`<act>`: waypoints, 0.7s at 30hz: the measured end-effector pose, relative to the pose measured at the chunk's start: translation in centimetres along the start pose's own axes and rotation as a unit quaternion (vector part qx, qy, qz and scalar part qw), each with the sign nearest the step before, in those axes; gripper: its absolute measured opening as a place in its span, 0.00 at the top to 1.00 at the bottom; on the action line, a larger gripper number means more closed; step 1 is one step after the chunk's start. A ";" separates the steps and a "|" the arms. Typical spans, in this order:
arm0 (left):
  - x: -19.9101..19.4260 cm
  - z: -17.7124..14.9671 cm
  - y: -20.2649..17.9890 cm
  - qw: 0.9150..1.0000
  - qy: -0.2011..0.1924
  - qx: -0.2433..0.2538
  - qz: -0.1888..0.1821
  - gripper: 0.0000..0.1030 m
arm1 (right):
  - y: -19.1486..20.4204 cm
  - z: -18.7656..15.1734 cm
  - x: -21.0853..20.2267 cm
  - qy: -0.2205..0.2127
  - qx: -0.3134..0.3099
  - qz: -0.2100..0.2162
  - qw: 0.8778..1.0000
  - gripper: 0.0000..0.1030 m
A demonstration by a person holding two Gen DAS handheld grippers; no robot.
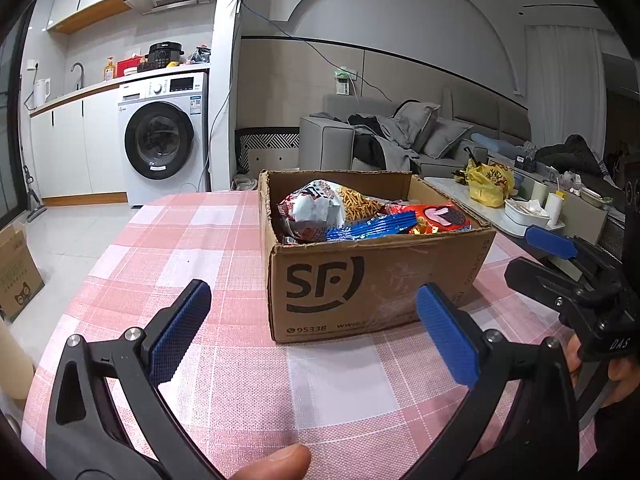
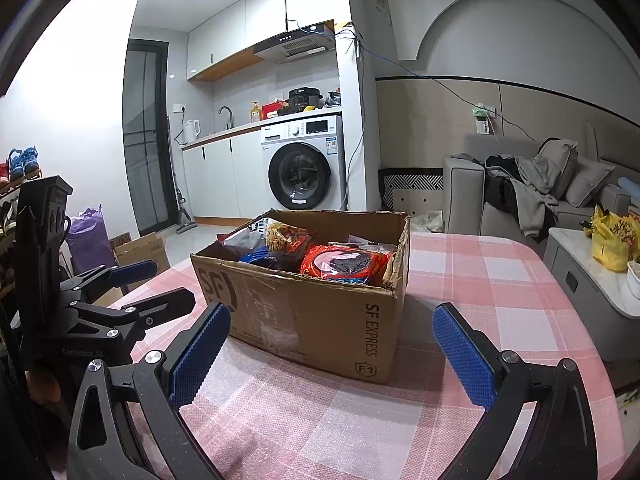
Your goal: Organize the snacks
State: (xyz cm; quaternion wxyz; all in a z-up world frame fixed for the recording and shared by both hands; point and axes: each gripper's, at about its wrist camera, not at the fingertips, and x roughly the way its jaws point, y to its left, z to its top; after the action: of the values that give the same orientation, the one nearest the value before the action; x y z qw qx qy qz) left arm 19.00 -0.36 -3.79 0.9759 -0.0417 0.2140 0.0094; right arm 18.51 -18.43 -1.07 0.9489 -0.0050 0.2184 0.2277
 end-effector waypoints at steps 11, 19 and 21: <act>0.1 0.0 0.1 1.000 -0.001 0.000 0.000 0.00 | 0.0 0.0 0.0 0.000 0.000 0.000 1.000 0.00; 0.2 -0.1 0.0 1.000 -0.001 0.000 0.000 0.00 | 0.0 0.0 0.0 0.000 0.000 0.000 1.000 0.00; 0.0 -0.1 0.1 1.000 -0.001 0.001 -0.001 0.00 | 0.0 0.0 0.1 0.000 0.000 0.000 1.000 0.00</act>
State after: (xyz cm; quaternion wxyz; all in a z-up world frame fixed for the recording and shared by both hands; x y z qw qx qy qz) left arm 19.01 -0.31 -3.88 0.9762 -0.0413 0.2127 0.0088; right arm 18.57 -18.40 -1.12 0.9489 -0.0054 0.2183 0.2279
